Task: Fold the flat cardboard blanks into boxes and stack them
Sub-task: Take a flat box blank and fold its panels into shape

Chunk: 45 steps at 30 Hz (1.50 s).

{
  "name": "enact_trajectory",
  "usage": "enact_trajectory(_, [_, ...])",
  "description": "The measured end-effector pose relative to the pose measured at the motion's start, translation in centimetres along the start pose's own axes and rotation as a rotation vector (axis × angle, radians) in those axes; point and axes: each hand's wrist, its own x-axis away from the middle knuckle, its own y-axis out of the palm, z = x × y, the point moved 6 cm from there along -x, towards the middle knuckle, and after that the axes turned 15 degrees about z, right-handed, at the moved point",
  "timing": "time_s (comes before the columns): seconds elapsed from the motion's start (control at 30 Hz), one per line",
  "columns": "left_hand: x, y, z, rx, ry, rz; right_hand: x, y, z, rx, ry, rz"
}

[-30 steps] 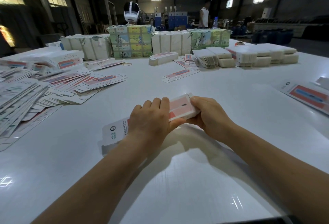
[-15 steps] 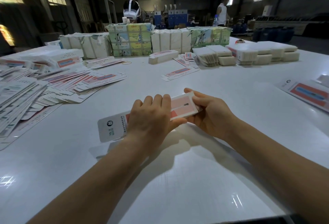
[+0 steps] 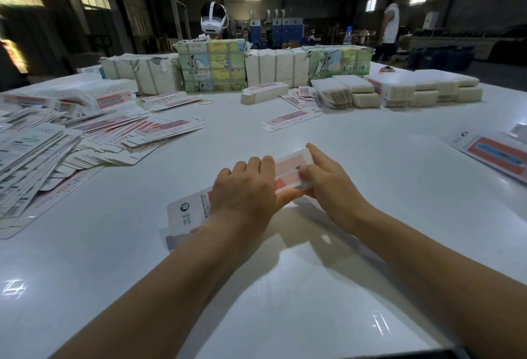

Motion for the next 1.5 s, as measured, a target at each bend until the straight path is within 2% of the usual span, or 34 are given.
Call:
enact_trajectory(0.13, [-0.3, 0.3, -0.8, -0.060, -0.050, 0.043, 0.3, -0.6, -0.7, 0.161, -0.205, 0.134])
enact_trajectory(0.23, [-0.2, 0.6, -1.0, -0.064, -0.050, 0.047, 0.5, -0.7, -1.0, 0.232, -0.267, 0.166])
enact_trajectory(0.57, [-0.1, 0.8, -1.1, -0.045, -0.047, 0.055, 0.6, -0.6, -0.9, 0.234, -0.239, 0.124])
enact_trajectory(0.77, [-0.2, 0.8, -0.9, -0.041, -0.049, 0.069, 0.7, -0.7, -1.0, 0.078, -0.147, 0.138])
enact_trajectory(1.2, [0.2, -0.1, -0.5, -0.082, -0.027, 0.036, 1.0, -0.5, -0.6, 0.130, -0.141, 0.116])
enact_trajectory(1.33, [0.1, -0.1, -0.5, -0.076, -0.022, 0.040, 1.1, -0.3, -0.8, 0.167, -0.192, 0.112])
enact_trajectory(1.4, [0.0, 0.3, -0.8, -0.075, -0.039, 0.066, 1.0, 0.1, -0.7, 0.161, -0.183, 0.071])
enact_trajectory(1.5, [-0.1, 0.9, -1.7, -0.034, -0.046, 0.069, 0.8, 0.5, -0.5, 0.009, -0.068, -0.017])
